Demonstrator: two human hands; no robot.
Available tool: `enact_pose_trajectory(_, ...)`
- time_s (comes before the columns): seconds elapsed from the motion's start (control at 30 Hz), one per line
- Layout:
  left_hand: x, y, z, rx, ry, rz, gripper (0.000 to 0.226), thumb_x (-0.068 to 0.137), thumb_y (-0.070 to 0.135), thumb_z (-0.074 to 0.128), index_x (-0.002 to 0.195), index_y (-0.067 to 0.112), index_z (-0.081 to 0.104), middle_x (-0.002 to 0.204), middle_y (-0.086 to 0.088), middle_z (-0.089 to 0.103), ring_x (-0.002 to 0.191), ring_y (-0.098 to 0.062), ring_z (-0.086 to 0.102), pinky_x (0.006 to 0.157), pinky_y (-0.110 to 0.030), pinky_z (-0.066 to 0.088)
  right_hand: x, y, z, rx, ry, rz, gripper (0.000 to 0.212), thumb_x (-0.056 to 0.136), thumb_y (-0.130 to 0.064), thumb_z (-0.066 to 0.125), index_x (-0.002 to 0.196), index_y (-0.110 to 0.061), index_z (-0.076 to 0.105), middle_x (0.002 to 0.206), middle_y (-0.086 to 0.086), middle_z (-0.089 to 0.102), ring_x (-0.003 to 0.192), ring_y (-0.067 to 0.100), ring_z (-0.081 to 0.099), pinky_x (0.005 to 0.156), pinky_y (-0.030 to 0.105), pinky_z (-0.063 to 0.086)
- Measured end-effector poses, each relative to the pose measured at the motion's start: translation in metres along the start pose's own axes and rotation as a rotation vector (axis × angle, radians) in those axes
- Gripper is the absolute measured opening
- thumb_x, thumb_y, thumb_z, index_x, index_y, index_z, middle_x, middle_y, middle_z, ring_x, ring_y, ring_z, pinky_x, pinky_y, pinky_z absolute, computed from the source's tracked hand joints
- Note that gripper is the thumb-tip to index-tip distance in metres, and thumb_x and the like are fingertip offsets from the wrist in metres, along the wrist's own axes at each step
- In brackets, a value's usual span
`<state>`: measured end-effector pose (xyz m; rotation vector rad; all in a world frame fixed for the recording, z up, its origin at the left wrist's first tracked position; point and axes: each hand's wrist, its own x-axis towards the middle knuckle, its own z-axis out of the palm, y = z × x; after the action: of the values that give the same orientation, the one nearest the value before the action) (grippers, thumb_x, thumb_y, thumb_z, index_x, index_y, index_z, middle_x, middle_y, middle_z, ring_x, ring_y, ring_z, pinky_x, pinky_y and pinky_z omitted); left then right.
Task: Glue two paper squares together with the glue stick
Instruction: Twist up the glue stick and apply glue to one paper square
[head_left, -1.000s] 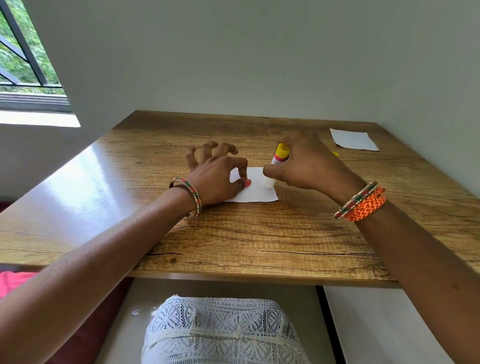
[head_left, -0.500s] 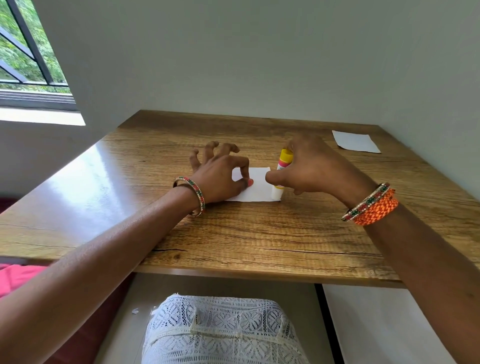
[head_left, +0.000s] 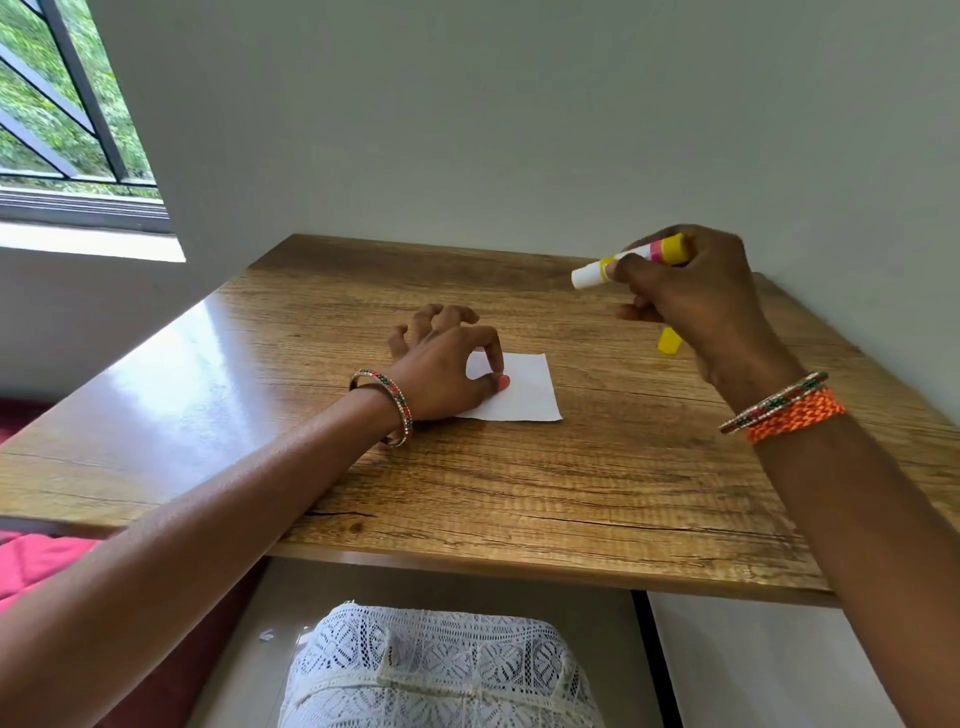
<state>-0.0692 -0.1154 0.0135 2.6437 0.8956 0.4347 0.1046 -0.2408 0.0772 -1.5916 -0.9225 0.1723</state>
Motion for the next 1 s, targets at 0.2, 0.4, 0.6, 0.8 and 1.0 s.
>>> enact_pose_trajectory(0.2, 0.000, 0.006, -0.010, -0.133, 0.243, 0.077, 0.002, 0.081, 0.038, 0.059, 0.083, 0.040, 0.058, 0.130, 0.012, 0.047, 0.131, -0.016, 0.025, 0.095, -0.040, 0.013, -0.002, 0.023, 0.002, 0.280, -0.108, 0.291, 0.020, 0.075, -0.004, 0.072, 0.085, -0.011, 0.056, 0.075, 0.007, 0.066, 0.059, 0.014, 0.063, 0.062, 0.031, 0.059)
enact_pose_trajectory(0.4, 0.003, 0.012, -0.016, -0.459, 0.197, 0.082, 0.013, 0.085, 0.039, 0.057, 0.093, 0.032, 0.065, 0.111, 0.010, 0.064, 0.113, -0.011, 0.052, 0.103, -0.042, 0.035, -0.005, 0.027, 0.007, 0.507, -0.223, 0.391, 0.022, 0.076, -0.006, 0.072, 0.091, -0.011, 0.057, 0.090, 0.012, 0.072, 0.075, 0.018, 0.071, 0.069, 0.030, 0.059)
enact_pose_trajectory(0.6, 0.006, 0.046, -0.010, -1.026, 0.007, 0.023, 0.030, 0.088, 0.021, 0.054, 0.115, 0.009, 0.061, 0.112, -0.003, 0.066, 0.091, 0.008, 0.061, 0.065, 0.000, 0.043, -0.015, 0.022, 0.024, 0.614, -0.305, 0.429, 0.030, 0.083, -0.024, 0.065, 0.100, 0.001, 0.065, 0.075, 0.006, 0.069, 0.057, 0.007, 0.060, 0.049, 0.018, 0.051)
enact_pose_trajectory(0.8, 0.013, 0.049, -0.011, -1.184, 0.019, -0.042, 0.027, 0.086, 0.025, 0.056, 0.109, 0.013, 0.064, 0.102, -0.001, 0.069, 0.094, 0.001, 0.060, 0.077, -0.020, 0.040, -0.012, 0.015, 0.027, 0.787, -0.390, 0.528, 0.043, 0.068, -0.029, 0.067, 0.098, 0.001, 0.065, 0.077, 0.013, 0.072, 0.053, 0.008, 0.059, 0.048, 0.017, 0.051)
enact_pose_trajectory(1.0, 0.017, 0.041, -0.013, -1.199, 0.015, -0.060, 0.027, 0.083, 0.030, 0.059, 0.107, 0.019, 0.065, 0.097, 0.002, 0.068, 0.088, -0.008, 0.060, 0.089, -0.040, 0.037, -0.014, 0.015, 0.034, 0.858, -0.459, 0.532, 0.032, 0.083, -0.020, 0.061, 0.102, 0.006, 0.062, 0.078, 0.017, 0.073, 0.061, 0.014, 0.067, 0.055, 0.022, 0.056)
